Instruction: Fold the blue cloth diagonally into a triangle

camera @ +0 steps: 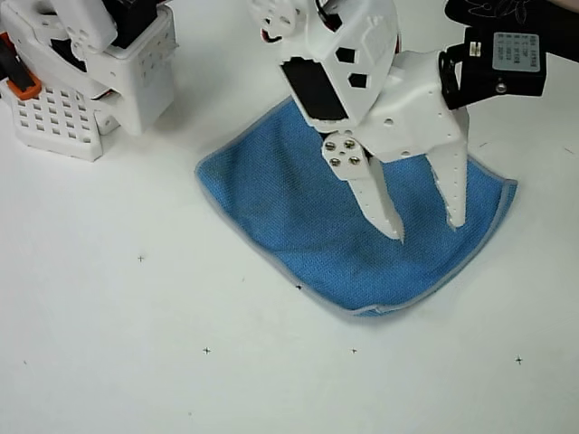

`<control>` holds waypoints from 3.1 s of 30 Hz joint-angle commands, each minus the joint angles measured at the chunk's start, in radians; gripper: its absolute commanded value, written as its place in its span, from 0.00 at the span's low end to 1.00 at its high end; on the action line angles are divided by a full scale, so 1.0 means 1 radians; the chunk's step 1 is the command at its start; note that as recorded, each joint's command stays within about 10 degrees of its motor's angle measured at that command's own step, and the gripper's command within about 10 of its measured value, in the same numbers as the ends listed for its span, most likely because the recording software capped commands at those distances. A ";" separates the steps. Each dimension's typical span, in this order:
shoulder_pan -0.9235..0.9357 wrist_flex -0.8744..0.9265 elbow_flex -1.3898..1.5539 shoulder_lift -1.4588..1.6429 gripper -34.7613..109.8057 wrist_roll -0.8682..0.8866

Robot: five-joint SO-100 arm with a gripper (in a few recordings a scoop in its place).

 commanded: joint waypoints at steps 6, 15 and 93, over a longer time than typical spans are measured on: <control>-0.069 -0.003 -0.184 -0.086 0.40 0.006; -0.123 -0.006 -0.187 -0.126 0.40 0.037; -0.307 -0.005 -0.382 -0.440 0.26 0.295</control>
